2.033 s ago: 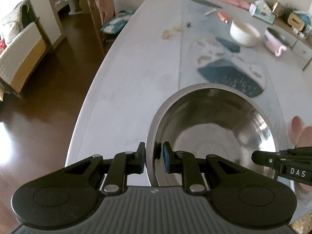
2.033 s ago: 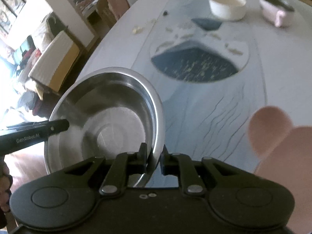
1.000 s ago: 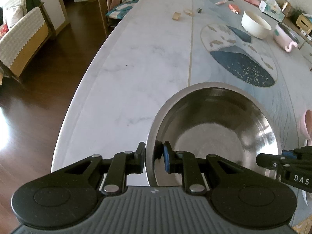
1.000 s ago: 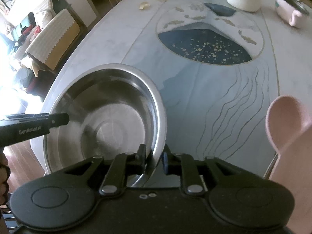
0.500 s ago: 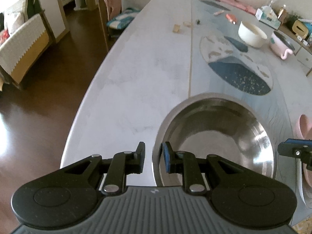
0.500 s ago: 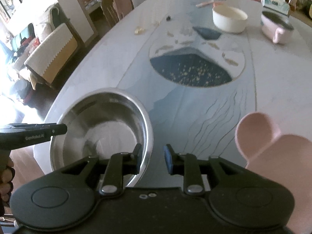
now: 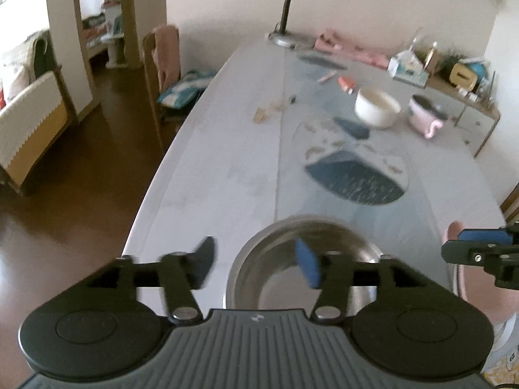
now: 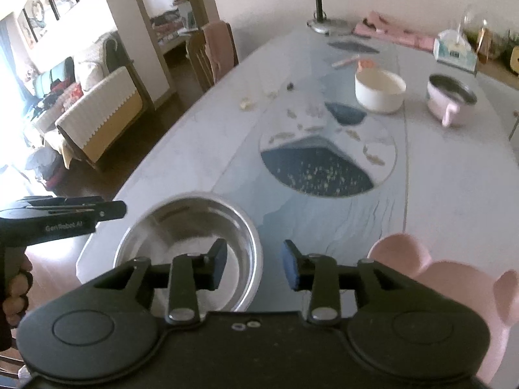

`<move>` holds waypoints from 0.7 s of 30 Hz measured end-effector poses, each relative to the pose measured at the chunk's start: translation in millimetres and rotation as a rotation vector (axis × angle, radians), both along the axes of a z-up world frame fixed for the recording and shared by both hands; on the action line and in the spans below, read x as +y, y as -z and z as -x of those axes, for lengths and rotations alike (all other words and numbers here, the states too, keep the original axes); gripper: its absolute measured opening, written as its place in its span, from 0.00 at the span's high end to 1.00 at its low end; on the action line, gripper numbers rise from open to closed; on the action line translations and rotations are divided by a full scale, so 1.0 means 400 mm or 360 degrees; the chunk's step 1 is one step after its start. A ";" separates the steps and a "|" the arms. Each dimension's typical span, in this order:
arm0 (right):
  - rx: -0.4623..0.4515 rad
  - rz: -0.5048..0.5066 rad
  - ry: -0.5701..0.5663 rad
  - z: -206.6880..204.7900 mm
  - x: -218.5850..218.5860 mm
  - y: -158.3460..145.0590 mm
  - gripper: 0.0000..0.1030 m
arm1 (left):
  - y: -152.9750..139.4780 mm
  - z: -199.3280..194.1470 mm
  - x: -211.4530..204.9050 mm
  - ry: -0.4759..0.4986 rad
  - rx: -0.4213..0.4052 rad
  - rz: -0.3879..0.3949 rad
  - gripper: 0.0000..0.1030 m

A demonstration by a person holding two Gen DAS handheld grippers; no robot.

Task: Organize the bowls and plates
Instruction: 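Lower the steel bowl onto the pink plate and open both grippers, then move both grippers toward the rim of the pink pot with handle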

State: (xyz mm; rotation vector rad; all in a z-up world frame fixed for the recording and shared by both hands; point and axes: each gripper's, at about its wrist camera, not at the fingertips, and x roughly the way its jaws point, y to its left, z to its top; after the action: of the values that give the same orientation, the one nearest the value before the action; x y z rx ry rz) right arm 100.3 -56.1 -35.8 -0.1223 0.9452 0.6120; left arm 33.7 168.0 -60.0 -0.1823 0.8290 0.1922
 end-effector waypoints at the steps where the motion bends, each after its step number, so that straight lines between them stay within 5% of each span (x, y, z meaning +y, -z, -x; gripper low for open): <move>1: -0.0013 -0.0003 0.0001 0.001 -0.002 -0.010 0.62 | -0.011 0.000 -0.006 0.0012 -0.0026 -0.0005 0.39; 9: -0.0145 -0.0033 0.0048 -0.001 -0.036 -0.081 0.36 | -0.073 -0.029 -0.052 0.0098 -0.0120 -0.0012 0.37; 21: -0.0296 -0.0063 0.0221 -0.098 -0.169 -0.175 0.22 | -0.141 -0.154 -0.185 0.0274 -0.0228 -0.0044 0.29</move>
State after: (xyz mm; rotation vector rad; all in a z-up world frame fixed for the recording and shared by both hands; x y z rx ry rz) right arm 139.5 -123.5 34.3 -0.0759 0.7545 0.4818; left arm 95.4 94.1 -3.8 -0.0965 0.6950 0.0284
